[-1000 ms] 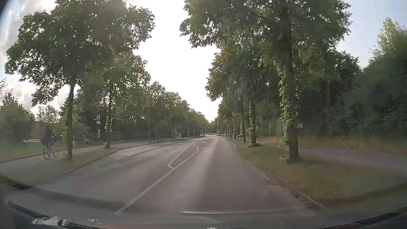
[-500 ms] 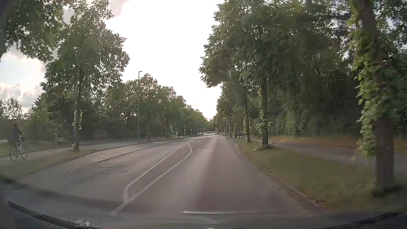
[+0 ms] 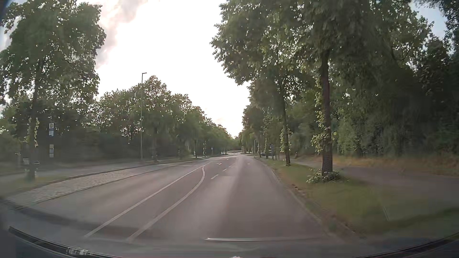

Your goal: Follow the waypoints while adhering to traffic rules and regulations

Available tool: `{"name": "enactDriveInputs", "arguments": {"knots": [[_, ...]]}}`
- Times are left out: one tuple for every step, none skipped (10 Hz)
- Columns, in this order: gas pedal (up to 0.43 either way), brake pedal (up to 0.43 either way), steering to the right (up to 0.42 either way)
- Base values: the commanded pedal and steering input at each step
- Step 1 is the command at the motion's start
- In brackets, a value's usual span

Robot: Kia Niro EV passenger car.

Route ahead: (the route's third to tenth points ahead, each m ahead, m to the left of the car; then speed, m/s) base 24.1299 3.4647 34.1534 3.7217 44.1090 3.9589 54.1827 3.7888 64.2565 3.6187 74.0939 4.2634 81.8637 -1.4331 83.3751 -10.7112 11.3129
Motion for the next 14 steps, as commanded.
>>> {"name": "enactDriveInputs", "arguments": {"knots": [[0.087,0.012,0.005],[0.087,0.012,0.006],[0.059,0.012,0.007],[0.028,0.012,0.007],[0.020,0.012,0.009],[0.020,0.012,0.009],[0.020,0.012,0.010],[0.000,0.012,0.010],[0.000,0.012,0.010],[0.000,0.012,0.009],[0.000,0.012,0.008],[0.000,0.012,0.007],[0.000,0.012,0.007],[0.000,0.012,0.006]]}}
